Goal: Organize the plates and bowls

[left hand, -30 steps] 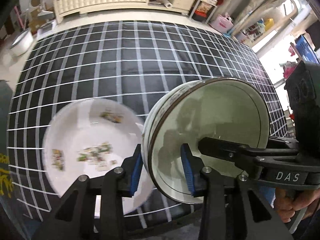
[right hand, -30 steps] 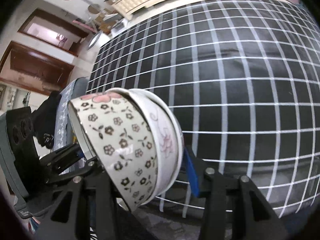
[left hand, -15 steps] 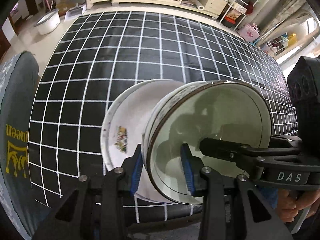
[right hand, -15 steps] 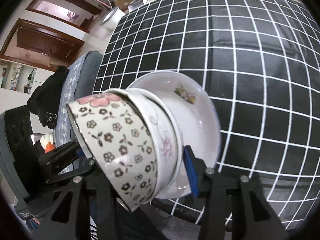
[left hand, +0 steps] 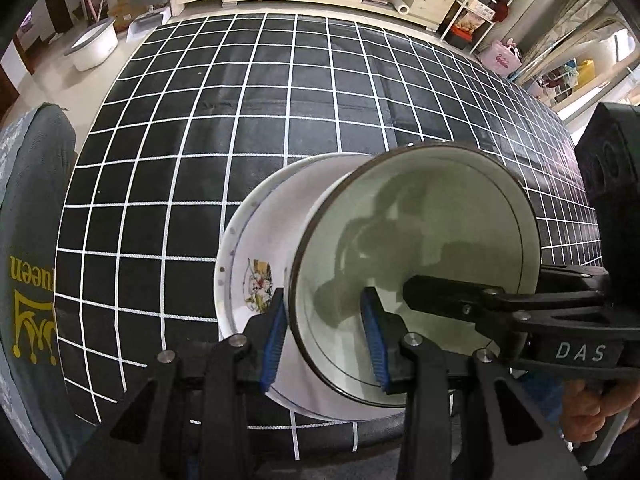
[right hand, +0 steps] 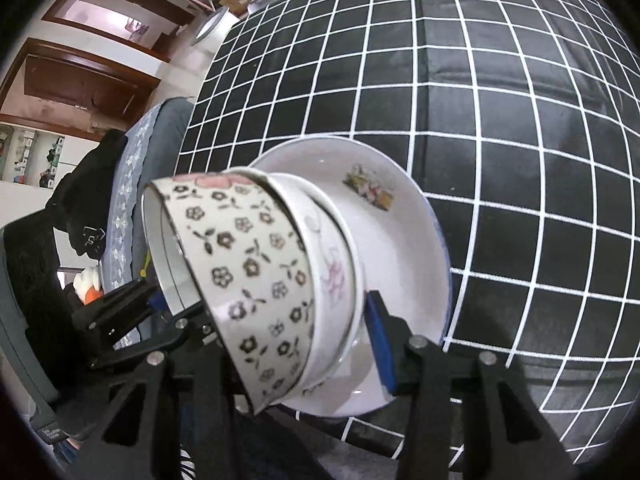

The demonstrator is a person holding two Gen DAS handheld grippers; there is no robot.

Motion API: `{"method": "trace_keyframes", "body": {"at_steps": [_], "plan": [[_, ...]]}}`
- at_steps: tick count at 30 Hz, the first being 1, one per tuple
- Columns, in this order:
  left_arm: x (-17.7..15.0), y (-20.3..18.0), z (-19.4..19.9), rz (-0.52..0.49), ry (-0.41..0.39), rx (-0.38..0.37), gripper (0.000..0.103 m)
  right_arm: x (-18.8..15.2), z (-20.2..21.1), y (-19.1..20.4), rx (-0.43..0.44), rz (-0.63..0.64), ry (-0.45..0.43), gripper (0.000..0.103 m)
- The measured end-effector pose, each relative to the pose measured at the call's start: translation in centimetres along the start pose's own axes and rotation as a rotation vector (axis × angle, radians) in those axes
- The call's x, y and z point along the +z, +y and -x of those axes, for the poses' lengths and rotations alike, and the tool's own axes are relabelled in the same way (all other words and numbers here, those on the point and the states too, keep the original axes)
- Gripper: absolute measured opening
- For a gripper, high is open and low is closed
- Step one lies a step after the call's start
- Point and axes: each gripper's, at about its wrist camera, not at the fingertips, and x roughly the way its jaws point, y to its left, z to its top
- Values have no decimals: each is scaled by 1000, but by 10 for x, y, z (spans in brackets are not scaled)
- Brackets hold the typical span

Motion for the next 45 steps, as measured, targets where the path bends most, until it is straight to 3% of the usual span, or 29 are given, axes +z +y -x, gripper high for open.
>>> {"method": "trace_keyframes", "body": {"at_steps": [1,7,12,17,22,27,30,36,45], "plan": [[0,0,0,0,-2,-2,34,0,0,0,-1,2,1,48],[-3,1,0,14,-17,-7,34,-3,1,-2,-3,-3,3,48],[-2,-2,1,-2,-25,29,34,-2,6,6,-68,36,-18,49],[-2,-2,4,-4,-38,31,34,-1,6,3,-95,23,-33,61],[0,1,9,9,-51,40,34,-2,14,7,-110,42,-63,62],[-1,3,19,30,-76,55,34,-5,28,18,-156,102,-118,70],[-3,1,29,27,-105,68,34,-10,35,23,-183,127,-144,73],[-13,-20,53,-77,-182,99,34,-27,53,25,-199,144,-218,76],[-54,-42,95,-84,-351,143,34,-81,105,27,-229,166,-388,85]]}}
